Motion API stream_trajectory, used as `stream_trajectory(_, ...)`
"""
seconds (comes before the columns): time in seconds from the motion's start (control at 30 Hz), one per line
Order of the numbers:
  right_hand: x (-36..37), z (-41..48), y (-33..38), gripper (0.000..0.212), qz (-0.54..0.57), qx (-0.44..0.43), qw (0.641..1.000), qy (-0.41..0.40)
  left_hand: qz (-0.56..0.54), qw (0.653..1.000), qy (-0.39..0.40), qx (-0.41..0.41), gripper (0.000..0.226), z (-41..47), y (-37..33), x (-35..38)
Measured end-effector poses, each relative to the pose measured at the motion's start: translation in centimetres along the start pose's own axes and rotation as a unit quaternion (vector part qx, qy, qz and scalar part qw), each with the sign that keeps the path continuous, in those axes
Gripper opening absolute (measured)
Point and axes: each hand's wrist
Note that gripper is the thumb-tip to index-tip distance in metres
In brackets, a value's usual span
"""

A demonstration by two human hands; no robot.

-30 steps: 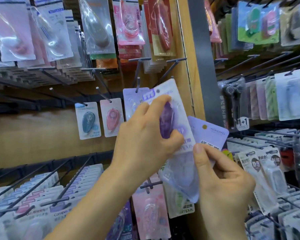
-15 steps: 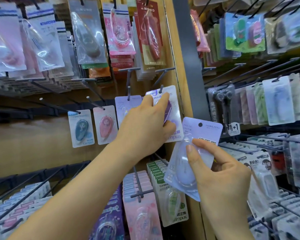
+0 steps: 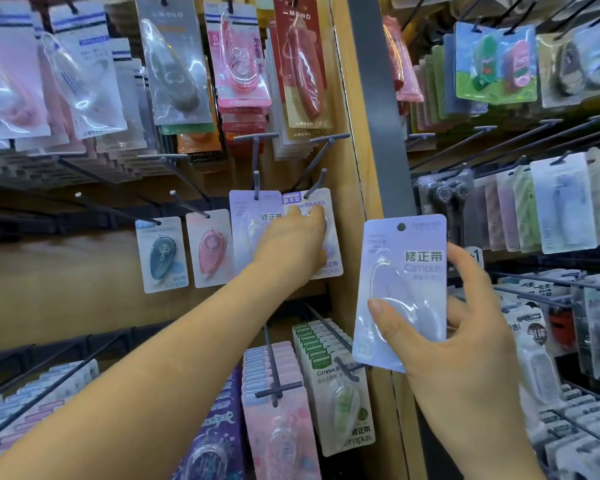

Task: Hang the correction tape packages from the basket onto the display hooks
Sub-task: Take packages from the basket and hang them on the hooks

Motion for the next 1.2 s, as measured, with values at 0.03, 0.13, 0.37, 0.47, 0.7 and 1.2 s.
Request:
stream_trajectory(0.03, -0.1, 0.0, -0.1, 0.082, 0.003, 0.003, 1.0, 0.005, 0.022, 1.0, 0.012, -0.008, 0.058, 0.3, 0.0, 0.0)
stream_trajectory(0.13, 0.0, 0.0, -0.3, 0.068, 0.013, 0.009, 1.0, 0.017, 0.09, 0.995, 0.03, -0.016, 0.053, 0.5, -0.6, -0.6)
stream_trajectory(0.37, 0.0, 0.2, -0.4, 0.037, 0.05, 0.009, 0.998, 0.027, -0.1, 0.987, -0.121, 0.033, 0.026, -3.5, 0.0, -1.5)
stream_trajectory(0.47, 0.5, 0.3, -0.3, 0.033, 0.083, 0.01, 0.996, 0.026, -0.381, 0.907, -0.139, 0.116, 0.005, -7.4, 0.2, -1.5)
stream_trajectory(0.7, 2.2, 0.3, 0.1, 0.027, 0.27, 0.079, 0.957, 0.073, -0.556, 0.812, -0.042, 0.172, 0.026, -13.9, 0.1, 2.2)
stream_trajectory(1.2, 6.2, -0.3, 2.5, 0.075, 0.196, 0.021, 0.974, 0.111, -0.324, 0.934, -0.108, 0.102, 0.091, -16.6, 3.3, 1.8)
Point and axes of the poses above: each hand's wrist, its own z-axis towards the middle knuckle, its own x-axis out of the palm, y = z × x, and after that the axes turned 15 degrees about y, right-handed
